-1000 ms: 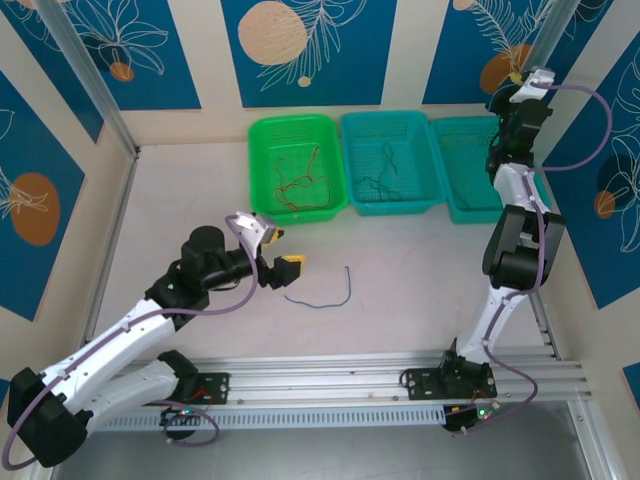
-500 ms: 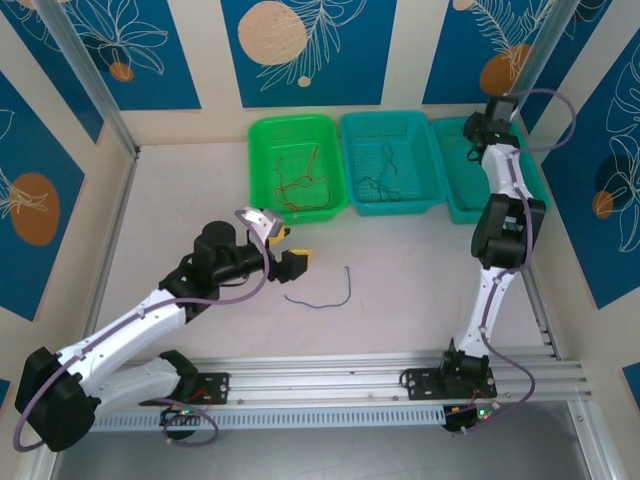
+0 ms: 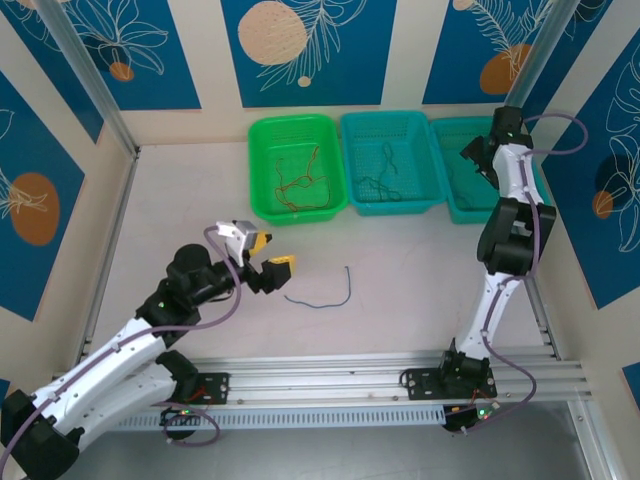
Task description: Untangle the cables
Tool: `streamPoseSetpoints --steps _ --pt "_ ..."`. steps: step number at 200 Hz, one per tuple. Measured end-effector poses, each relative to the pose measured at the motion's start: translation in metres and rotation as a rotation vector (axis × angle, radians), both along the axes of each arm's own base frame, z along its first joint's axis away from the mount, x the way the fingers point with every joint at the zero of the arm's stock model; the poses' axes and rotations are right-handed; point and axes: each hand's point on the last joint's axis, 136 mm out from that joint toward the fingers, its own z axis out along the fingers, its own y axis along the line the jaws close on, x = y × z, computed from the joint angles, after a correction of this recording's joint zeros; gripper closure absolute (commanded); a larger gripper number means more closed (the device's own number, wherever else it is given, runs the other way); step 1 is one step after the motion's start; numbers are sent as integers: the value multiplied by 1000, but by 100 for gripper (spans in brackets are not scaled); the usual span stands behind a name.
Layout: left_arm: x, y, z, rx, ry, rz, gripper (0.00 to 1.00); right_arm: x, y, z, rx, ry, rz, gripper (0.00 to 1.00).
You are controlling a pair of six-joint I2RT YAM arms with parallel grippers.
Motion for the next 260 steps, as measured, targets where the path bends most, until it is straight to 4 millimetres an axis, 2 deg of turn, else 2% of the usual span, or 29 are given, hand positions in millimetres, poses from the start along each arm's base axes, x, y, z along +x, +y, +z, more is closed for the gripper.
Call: streamPoseSetpoints --steps 11,42,58,69,84,101,121,136,151,176,197,208,229,250,260 --pt "0 0 -2 3 3 1 10 -7 10 1 46 -28 41 14" --pt "0 1 -4 7 8 1 10 -24 60 18 185 -166 235 12" --pt "-1 1 -5 11 12 1 10 -34 94 31 189 -236 345 11" --pt "0 2 -8 21 21 7 10 -46 123 40 178 -275 431 11" --pt "1 6 -17 54 40 32 10 -70 167 54 153 -326 549 11" --pt "4 15 -31 112 65 78 10 -109 213 74 123 -373 666 13" --pt "4 23 -47 195 94 110 11 -157 252 96 99 -419 746 15" --pt "2 27 -55 250 113 108 11 -191 274 98 116 -405 773 16" --pt "-1 28 -58 285 135 94 11 -222 292 79 151 -327 788 17" --pt "-15 22 -52 282 188 23 9 -269 314 15 198 -67 806 18" --pt "-28 17 -46 268 261 -35 5 -297 329 -29 187 136 827 18" --pt "-33 14 -46 264 316 -60 0 -305 337 -48 164 209 840 21" --pt "-45 8 -58 257 456 -108 0 -310 347 -82 114 331 853 33" --pt "-54 7 -73 271 565 -129 0 -299 359 -105 77 392 852 43" --pt "-57 8 -75 276 586 -126 0 -292 365 -112 63 399 862 54"
